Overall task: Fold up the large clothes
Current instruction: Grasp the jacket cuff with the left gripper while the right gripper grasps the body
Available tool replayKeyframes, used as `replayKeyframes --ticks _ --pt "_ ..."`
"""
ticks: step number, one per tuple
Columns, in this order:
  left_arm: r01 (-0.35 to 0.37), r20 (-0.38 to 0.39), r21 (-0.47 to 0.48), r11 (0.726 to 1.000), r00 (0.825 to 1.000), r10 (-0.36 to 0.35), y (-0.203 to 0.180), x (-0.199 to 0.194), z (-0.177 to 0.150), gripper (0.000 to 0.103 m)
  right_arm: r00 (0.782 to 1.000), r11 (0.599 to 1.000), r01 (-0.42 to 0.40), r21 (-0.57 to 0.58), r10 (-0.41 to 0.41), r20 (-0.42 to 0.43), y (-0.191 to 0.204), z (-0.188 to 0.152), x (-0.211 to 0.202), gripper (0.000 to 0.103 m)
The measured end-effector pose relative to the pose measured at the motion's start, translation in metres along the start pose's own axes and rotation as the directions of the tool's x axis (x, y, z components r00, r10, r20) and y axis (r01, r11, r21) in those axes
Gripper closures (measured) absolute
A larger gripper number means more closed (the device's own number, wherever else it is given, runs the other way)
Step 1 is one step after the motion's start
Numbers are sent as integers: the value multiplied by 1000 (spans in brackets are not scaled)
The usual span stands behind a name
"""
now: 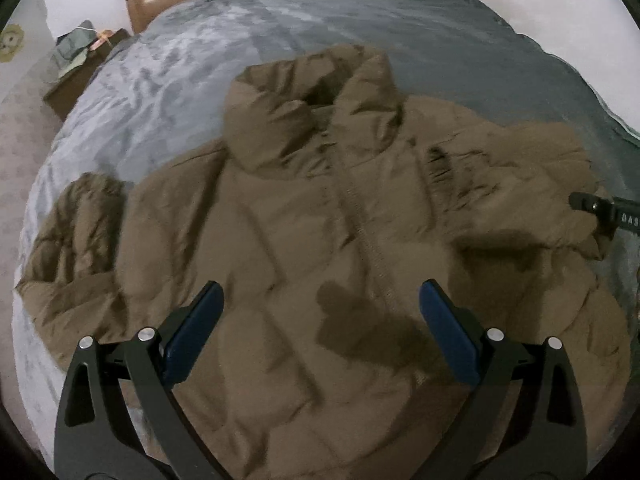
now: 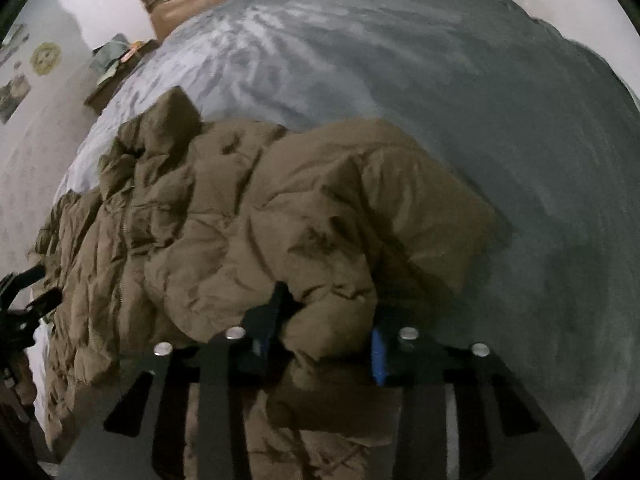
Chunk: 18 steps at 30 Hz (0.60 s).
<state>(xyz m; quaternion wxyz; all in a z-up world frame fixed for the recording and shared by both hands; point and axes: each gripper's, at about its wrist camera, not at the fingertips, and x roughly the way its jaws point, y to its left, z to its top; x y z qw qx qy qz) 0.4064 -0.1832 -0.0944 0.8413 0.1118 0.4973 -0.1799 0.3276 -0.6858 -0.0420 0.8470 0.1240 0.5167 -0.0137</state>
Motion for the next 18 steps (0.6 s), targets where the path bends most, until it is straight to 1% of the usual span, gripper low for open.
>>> replayKeyframes --ticks 2,4,7,9,10,12,13,14,15,17,18 --pt "16 -5 -1 1000 1000 -16 -7 10 5 6 1000 999 -30 -29 30 -1 14 4 1 72" --pt "41 -13 -10 999 999 -41 -13 22 11 6 999 998 -36 -58 35 -19 24 6 6 72" --pt "92 -29 -40 995 995 -93 -23 47 22 6 999 995 -14 -96 10 -34 31 7 15 72" --pt "110 -35 -51 993 993 -111 -30 58 28 8 999 994 -5 -107 2 -32 31 7 17 69" --pt "123 -37 -56 991 991 -125 -35 64 30 9 999 994 -6 -108 2 -35 30 6 17 66" --pt "128 -43 -47 991 991 -130 -42 73 33 18 999 994 -3 -108 -1 -34 27 6 16 58" --pt "126 -47 -35 991 991 -128 -47 78 34 20 999 994 -1 -105 -2 -32 26 6 14 50" --pt "129 -50 -24 991 990 -130 -51 81 35 25 1000 995 -1 -102 -2 -28 23 6 12 45" --pt "133 -53 -18 991 990 -134 -53 84 37 29 1000 996 -3 -94 1 -22 20 6 8 43" --pt "132 -63 -1 991 989 -132 -59 89 39 34 1000 997 -10 -74 10 -2 9 4 -3 35" --pt "129 -65 9 992 990 -128 -62 91 39 37 1000 998 -9 -67 9 8 5 3 -7 33"
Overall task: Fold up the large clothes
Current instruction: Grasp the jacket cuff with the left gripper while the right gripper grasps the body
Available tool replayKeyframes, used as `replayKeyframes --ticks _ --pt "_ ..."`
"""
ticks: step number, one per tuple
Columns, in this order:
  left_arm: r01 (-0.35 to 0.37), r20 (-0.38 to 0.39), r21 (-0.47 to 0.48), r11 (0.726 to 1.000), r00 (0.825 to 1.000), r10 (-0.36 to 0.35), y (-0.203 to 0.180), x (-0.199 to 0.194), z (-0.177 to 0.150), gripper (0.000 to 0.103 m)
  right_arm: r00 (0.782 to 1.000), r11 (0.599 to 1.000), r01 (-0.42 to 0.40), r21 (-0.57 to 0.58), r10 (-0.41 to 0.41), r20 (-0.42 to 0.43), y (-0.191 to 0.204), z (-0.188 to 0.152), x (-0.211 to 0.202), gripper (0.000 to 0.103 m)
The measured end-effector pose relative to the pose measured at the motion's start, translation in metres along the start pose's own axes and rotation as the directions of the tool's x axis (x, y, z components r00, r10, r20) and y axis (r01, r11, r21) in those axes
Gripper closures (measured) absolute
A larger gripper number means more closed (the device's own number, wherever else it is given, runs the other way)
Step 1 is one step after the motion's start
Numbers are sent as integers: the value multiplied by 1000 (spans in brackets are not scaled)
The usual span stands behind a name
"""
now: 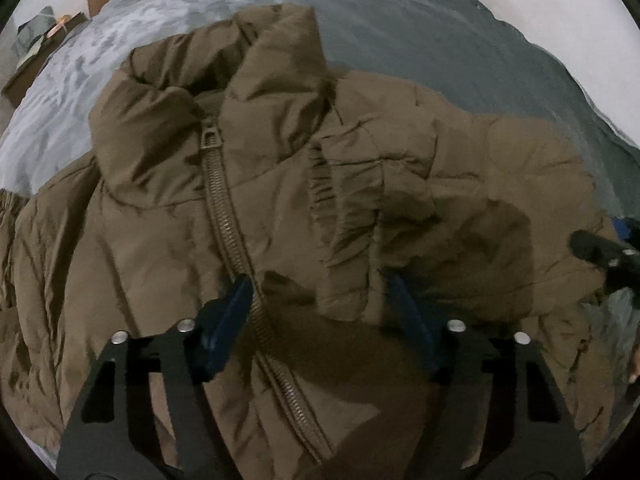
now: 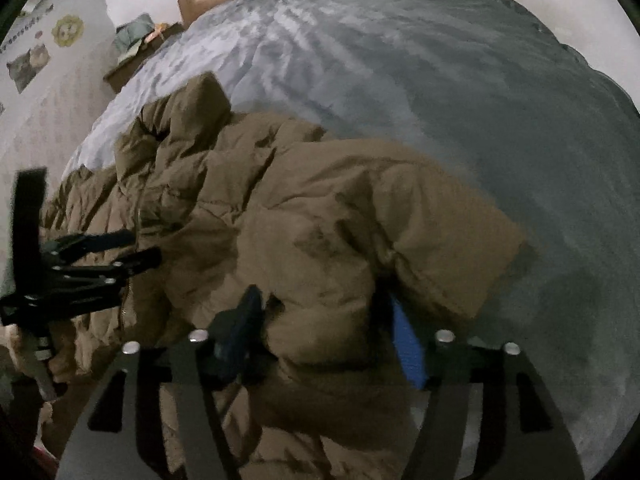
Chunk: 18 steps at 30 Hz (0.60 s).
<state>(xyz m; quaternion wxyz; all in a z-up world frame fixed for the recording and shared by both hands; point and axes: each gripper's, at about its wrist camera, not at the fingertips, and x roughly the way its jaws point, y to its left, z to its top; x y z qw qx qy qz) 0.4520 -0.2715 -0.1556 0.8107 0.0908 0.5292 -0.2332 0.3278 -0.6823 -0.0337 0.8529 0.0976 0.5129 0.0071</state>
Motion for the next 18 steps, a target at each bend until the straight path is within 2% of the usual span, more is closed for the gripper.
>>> replayKeyframes --ticks 2,4,5,6,7,8,9,12,15,18 --pt "-13 1 23 1000 1000 13 -7 2 1 42 1000 1000 0 25 0 4 -11 -1 -4 30" --pt "-12 1 36 999 1000 12 -13 1 1 57 1000 999 -5 53 6 -13 -19 -2 -1 30" --pt "4 -8 40 999 1000 -4 -18 2 1 73 1000 998 -2 55 3 -17 -18 -2 2 31" --pt "-3 -16 45 999 1000 4 -22 4 2 77 1000 999 6 46 -5 -20 -14 -3 5 34" --pt "-22 -14 50 998 1000 22 -25 6 3 79 1000 999 6 34 -5 -24 -10 -3 8 47" --pt "-42 -10 62 997 999 43 -29 7 3 92 999 1000 4 25 -4 -34 -4 -2 12 66" --pt "-52 -17 68 996 998 53 -30 8 4 93 999 1000 21 22 -21 -36 0 -1 14 68" --pt "-20 -26 49 999 999 21 -25 7 4 95 998 998 57 -2 -57 -34 14 4 18 78" --pt "15 -17 22 1000 1000 -15 -10 -2 1 98 999 999 39 -26 -39 -7 31 9 11 83" --pt "9 16 3 1000 1000 -9 8 -22 -7 99 1000 997 1 -79 0 18 60 16 3 83"
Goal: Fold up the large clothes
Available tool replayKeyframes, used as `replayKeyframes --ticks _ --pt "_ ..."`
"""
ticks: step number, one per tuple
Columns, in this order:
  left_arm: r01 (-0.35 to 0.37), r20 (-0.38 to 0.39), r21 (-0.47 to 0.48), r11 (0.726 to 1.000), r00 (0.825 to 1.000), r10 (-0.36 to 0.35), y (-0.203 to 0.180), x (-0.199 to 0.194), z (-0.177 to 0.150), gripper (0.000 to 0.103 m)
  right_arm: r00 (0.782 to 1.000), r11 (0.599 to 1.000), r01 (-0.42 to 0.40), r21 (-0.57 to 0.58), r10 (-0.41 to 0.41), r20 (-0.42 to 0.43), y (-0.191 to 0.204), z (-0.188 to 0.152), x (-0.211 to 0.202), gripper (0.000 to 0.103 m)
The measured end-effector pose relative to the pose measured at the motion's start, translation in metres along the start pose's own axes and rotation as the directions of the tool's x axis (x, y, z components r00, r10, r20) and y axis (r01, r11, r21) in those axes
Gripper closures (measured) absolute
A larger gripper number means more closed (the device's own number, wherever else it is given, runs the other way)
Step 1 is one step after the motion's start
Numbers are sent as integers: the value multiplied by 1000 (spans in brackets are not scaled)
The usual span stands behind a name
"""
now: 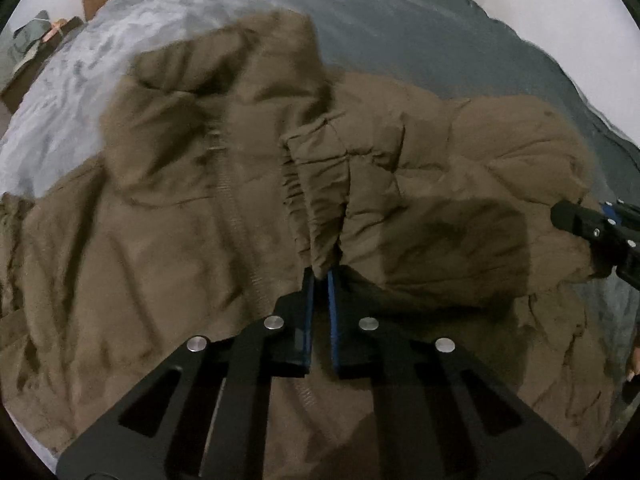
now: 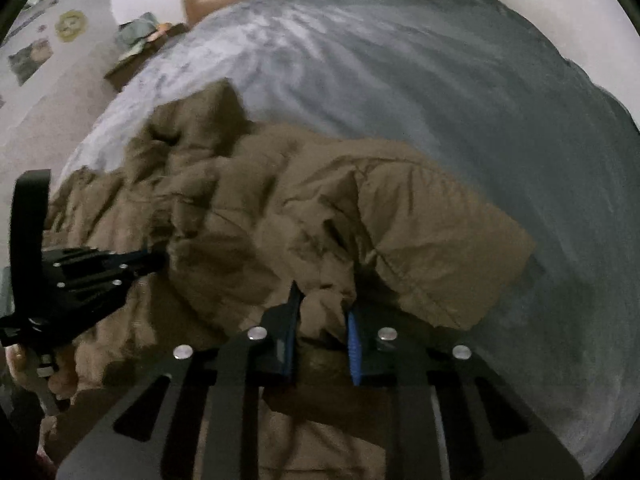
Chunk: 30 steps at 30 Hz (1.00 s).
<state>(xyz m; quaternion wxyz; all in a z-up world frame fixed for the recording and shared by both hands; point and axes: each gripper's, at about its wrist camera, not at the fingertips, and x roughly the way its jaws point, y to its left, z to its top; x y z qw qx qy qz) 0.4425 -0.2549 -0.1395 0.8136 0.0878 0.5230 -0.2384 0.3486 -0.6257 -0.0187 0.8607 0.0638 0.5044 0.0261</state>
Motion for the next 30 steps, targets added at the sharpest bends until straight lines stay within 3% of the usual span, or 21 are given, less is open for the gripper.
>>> replayKeyframes --ticks 6,10,13,15,17,20,21,22,23,24,27,30 --pt "-49 69 -113 992 996 57 62 -55 -37 100 994 989 -105 -100 106 4 81 18 12 85" --pt "-151 29 -172 974 987 158 113 -68 -76 100 990 974 -137 -182 129 -56 143 17 39 85" --pt "-193 -15 -185 964 981 193 135 -71 -96 98 992 967 -100 -235 79 -97 176 10 53 74" --pt "-219 -33 -188 957 976 216 143 -74 -105 92 992 962 -94 -257 67 -110 184 7 51 57" --pt "-225 -43 -190 956 974 221 145 -80 -106 88 993 959 -86 -271 59 -107 185 6 42 45" --pt "-248 -27 -199 948 968 248 147 -90 -102 53 996 962 -78 -260 63 -66 175 14 16 43" --pt "-246 -7 -206 947 968 250 145 -98 -101 47 998 968 -58 -245 50 -37 167 19 5 42" --pt "-244 2 -211 946 968 250 145 -101 -99 45 1000 974 -26 -226 25 -5 156 24 -6 35" --pt "-238 15 -221 946 969 247 142 -105 -94 43 1000 978 3 -211 2 23 144 27 -14 18" --pt "-230 23 -226 947 970 241 138 -107 -89 40 996 982 63 -180 -50 74 127 31 -25 13" --pt "-218 53 -230 948 970 236 129 -111 -70 27 978 980 187 -61 -180 105 84 34 -31 12" --pt "-210 86 -242 947 968 237 116 -107 -61 11 987 990 138 42 -141 83 53 26 -22 12"
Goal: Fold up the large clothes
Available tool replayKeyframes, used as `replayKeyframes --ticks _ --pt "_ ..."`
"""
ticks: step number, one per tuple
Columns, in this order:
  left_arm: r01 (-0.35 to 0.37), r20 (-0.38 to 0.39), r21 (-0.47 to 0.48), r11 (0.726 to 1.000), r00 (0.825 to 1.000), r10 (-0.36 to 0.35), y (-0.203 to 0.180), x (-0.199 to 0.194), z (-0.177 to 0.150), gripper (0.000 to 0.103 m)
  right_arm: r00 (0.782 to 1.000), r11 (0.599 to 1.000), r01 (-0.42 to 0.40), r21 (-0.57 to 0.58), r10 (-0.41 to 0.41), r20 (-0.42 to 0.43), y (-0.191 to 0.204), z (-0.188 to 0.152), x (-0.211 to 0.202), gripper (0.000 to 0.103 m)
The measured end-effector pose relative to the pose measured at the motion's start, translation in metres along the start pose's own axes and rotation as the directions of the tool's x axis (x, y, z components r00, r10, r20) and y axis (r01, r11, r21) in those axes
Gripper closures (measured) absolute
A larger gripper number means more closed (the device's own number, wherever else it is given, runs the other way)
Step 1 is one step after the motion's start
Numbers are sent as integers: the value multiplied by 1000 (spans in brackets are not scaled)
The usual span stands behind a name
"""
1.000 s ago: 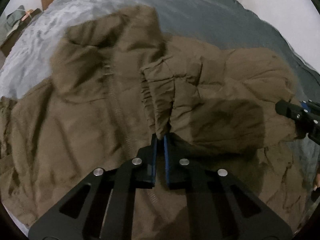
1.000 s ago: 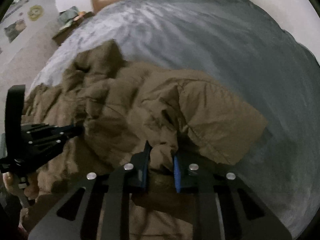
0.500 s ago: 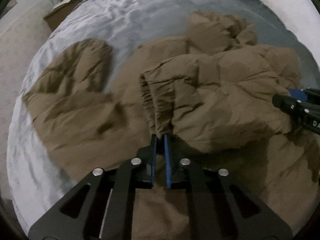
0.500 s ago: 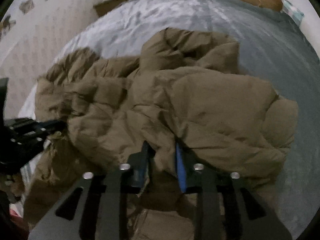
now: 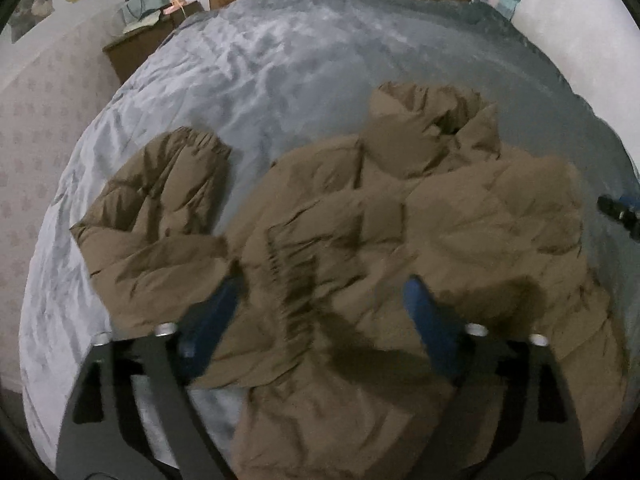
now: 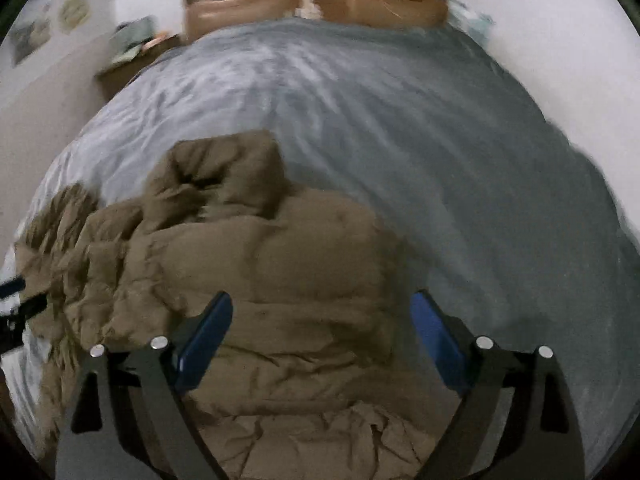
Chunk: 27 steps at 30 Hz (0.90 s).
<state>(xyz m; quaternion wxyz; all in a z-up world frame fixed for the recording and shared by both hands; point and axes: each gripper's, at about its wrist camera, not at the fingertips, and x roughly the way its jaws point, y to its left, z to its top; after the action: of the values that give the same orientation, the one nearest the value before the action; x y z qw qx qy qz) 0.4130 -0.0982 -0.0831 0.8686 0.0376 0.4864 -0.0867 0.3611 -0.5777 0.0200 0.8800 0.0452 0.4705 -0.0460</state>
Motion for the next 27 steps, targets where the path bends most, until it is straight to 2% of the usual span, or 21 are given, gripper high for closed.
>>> replayKeyframes --ticks 4,6,11,14,18,23,25,27 --pt "18 -22 19 1000 1000 -17 -16 21 6 11 999 999 -43 -20 43 -13 7 -12 21 12" --pt "-18 -44 61 998 999 21 -27 37 6 11 998 998 -50 -43 49 -37 16 -14 36 12" --pt "-105 -75 130 986 990 116 -33 75 11 11 994 997 -8 -70 0 -113 29 -3 84 12" --pt "-117 -112 125 985 985 132 -28 99 17 11 987 995 17 -95 -32 -159 31 0 111 12" --pt "-92 -141 76 993 985 102 -16 121 23 10 975 996 11 -87 -29 -218 30 3 135 9" --pt "-100 -156 71 992 982 110 -16 131 28 9 971 996 23 -91 -44 -237 34 6 138 8" --pt "-96 -148 62 993 984 105 -16 122 29 10 978 996 10 -85 -27 -207 36 8 119 8" --pt "-62 -124 41 997 990 66 -16 106 29 10 987 997 -21 -75 9 -160 41 8 96 8"
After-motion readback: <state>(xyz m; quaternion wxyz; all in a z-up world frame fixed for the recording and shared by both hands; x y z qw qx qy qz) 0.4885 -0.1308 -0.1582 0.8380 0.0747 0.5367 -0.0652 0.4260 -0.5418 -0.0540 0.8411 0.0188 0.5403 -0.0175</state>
